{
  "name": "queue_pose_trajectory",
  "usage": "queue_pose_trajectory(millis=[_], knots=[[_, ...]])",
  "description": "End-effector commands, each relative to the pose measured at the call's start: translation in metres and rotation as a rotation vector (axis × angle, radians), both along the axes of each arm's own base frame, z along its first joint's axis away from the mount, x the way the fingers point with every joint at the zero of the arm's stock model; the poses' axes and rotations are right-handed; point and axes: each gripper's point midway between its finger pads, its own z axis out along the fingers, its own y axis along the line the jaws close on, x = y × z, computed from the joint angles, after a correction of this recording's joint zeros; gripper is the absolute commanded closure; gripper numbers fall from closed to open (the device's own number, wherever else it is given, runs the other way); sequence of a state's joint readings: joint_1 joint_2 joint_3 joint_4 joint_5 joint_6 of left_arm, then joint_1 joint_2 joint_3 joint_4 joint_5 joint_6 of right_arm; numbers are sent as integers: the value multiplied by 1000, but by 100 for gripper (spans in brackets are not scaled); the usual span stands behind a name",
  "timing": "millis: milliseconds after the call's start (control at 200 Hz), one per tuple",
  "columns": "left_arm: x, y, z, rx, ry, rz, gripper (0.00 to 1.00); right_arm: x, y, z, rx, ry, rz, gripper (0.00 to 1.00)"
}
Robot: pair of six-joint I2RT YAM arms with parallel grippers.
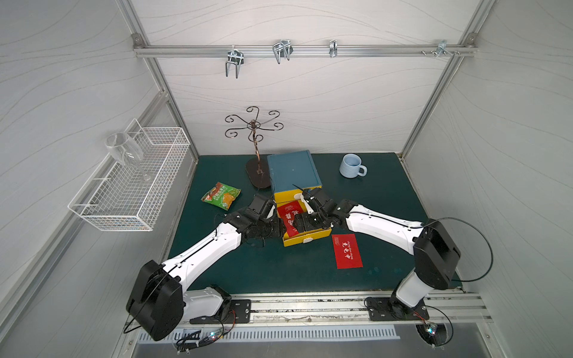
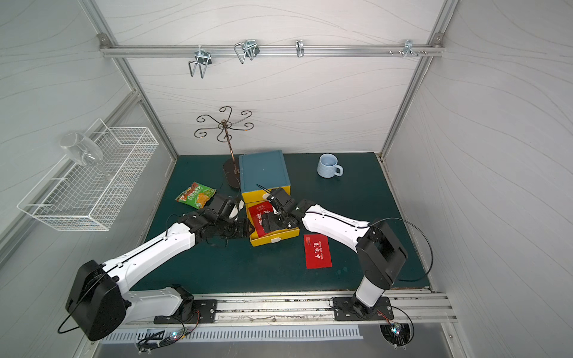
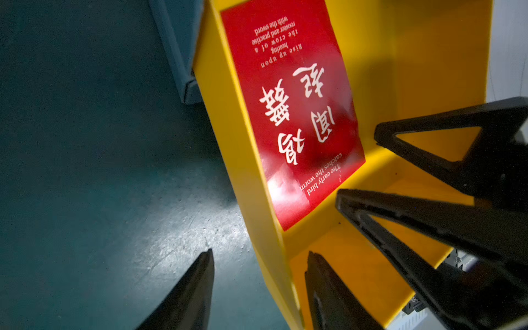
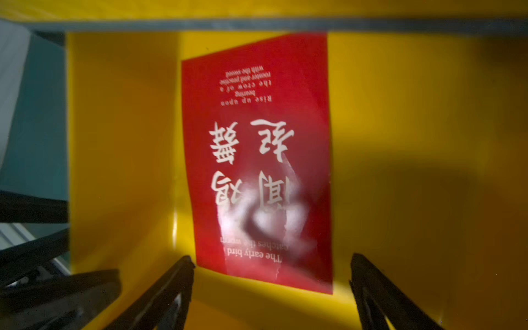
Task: Take the postcards out of the drawer
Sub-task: Pick up the postcard from the drawer.
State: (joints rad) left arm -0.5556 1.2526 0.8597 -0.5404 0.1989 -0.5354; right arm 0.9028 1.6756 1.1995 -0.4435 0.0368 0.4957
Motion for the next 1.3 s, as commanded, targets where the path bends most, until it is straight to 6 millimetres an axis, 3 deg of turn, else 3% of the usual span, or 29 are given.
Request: queue_pose_trajectory(millis=[0,155,400,830,1291], knots=[[10,-9,14,-34,-46,-1,43,0,-4,-9,-50,10,11,13],[10,-10,13,-35,-40,-3,43,-6,5,-16,-18,50,34,13],[10,-10,15,-37,-41,-4,43,-13,18,-11,73,90,50,14],[10,-13,16,-47,-40,-8,43,-13,16,-15,195,179,-5,14],[10,-14,15,-52,-36,-11,43,-9,17,-6,317,219,-32,15]])
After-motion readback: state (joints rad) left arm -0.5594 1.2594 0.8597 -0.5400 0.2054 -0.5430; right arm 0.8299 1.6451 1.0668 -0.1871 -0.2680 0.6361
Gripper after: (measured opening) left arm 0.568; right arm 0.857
